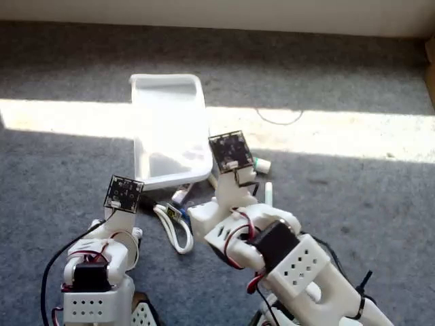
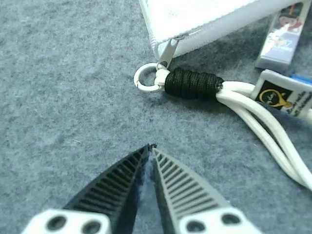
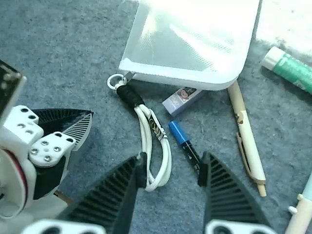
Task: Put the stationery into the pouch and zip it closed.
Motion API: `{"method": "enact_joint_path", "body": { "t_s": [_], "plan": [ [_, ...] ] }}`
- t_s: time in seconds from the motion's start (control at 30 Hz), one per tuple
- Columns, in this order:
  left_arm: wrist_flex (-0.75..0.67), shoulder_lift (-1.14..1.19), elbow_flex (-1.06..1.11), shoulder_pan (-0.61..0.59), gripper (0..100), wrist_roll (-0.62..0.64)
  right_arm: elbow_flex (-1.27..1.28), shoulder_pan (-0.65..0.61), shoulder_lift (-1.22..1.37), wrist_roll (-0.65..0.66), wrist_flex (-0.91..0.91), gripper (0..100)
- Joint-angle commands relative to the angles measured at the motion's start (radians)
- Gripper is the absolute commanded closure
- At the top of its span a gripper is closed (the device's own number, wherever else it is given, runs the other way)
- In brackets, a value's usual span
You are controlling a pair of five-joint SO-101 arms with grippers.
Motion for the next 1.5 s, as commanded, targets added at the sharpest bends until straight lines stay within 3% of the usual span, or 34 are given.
{"method": "enact_joint_path", "body": {
  "t_s": [0.0,0.1,0.47,0.7,1.03,1.47],
  "plan": [
    [0.005,-0.01,0.019,-0.008,98,-0.006,0.104,-0.064,0.01,-0.081,-0.143,82.3],
    [0.005,-0.01,0.019,-0.008,98,-0.006,0.176,-0.119,0.018,-0.167,-0.199,82.3],
    [0.005,-0.01,0.019,-0.008,98,-0.006,0.211,-0.145,0.027,-0.176,-0.269,82.3],
    [0.005,-0.01,0.019,-0.008,98,-0.006,0.2,-0.16,0.263,-0.242,-0.272,82.4],
    [0.005,-0.01,0.019,-0.008,98,-0.006,0.173,-0.163,0.47,-0.245,-0.386,82.4],
    [0.005,-0.01,0.019,-0.008,98,-0.006,0.177,-0.16,0.516,-0.245,-0.466,82.5]
  ]
}}
